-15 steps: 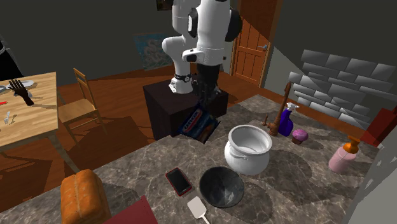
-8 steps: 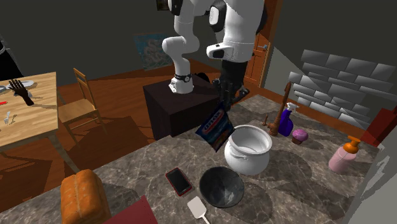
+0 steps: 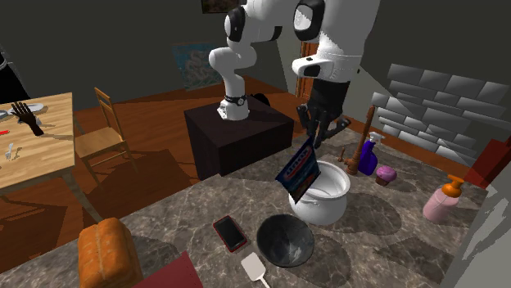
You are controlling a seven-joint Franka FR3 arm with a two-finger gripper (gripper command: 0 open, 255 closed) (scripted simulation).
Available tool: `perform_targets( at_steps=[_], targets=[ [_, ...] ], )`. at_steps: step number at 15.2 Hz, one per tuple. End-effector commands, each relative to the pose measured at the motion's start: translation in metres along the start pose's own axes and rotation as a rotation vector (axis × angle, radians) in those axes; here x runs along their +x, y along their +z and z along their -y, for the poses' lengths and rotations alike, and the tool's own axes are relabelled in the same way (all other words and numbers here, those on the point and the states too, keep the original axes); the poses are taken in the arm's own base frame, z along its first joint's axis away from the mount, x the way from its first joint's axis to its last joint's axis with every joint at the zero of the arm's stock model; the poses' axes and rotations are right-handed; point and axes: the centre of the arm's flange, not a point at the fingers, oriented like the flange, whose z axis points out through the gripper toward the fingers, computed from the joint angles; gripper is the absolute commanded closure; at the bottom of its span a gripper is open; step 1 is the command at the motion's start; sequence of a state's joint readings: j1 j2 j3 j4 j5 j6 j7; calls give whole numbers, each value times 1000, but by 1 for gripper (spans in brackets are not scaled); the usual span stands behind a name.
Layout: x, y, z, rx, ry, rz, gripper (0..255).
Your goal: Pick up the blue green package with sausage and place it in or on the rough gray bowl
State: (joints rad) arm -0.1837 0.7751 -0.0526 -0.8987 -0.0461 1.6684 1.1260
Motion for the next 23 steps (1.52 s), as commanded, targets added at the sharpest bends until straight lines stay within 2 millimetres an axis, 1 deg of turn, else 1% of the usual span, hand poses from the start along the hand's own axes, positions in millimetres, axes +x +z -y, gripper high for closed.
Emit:
perform_targets(
  at_steps=[1, 23],
  targets=[
    [-1, 9, 2, 1, 0, -1, 255],
    [-10, 125, 7, 1, 0, -1, 255]
  ],
)
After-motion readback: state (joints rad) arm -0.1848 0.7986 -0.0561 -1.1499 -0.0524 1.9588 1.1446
